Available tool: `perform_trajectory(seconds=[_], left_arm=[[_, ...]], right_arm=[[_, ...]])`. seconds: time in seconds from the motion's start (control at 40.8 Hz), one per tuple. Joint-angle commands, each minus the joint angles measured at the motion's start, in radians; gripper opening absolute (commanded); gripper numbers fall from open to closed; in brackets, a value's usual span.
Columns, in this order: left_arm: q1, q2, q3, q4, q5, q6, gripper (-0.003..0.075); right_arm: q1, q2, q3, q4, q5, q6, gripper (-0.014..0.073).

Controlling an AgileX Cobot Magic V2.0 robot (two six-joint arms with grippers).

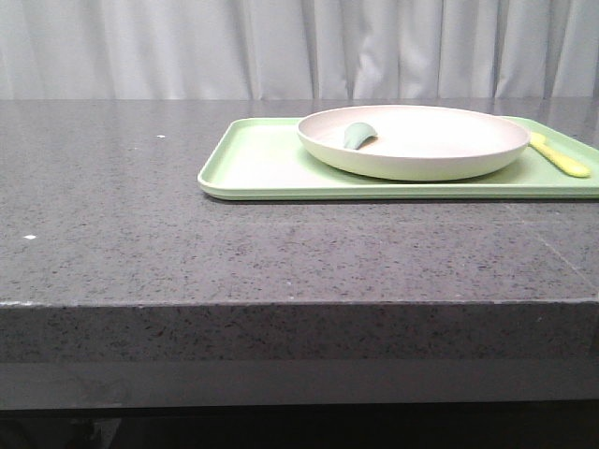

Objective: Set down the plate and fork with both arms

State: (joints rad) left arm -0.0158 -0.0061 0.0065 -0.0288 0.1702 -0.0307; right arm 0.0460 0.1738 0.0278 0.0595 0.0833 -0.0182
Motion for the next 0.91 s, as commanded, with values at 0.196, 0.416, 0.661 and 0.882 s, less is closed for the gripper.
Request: perform_trajectory(seconds=[0.196, 0.416, 0.661, 0.882], left_arm=[[0.002, -0.021, 0.001, -0.01, -0.079, -0.003, -0.0018], [0.002, -0.021, 0.001, -0.01, -0.079, -0.003, -0.0018], [0.002, -0.021, 0.001, -0.01, -0.08, -0.003, -0.0018], [0.002, -0.021, 0.001, -0.01, -0.08, -0.003, -0.0018]], right_arm=[[0.003, -0.072, -0.004, 0.0, -0.002, -0.01, -0.0118], [0.003, -0.147, -0.004, 0.0, -0.002, -0.01, -0.0118], [0.003, -0.202, -0.004, 0.0, -0.011, -0.01, -0.0118], [0.003, -0.202, -0.004, 0.0, -0.011, -0.01, -0.0118]])
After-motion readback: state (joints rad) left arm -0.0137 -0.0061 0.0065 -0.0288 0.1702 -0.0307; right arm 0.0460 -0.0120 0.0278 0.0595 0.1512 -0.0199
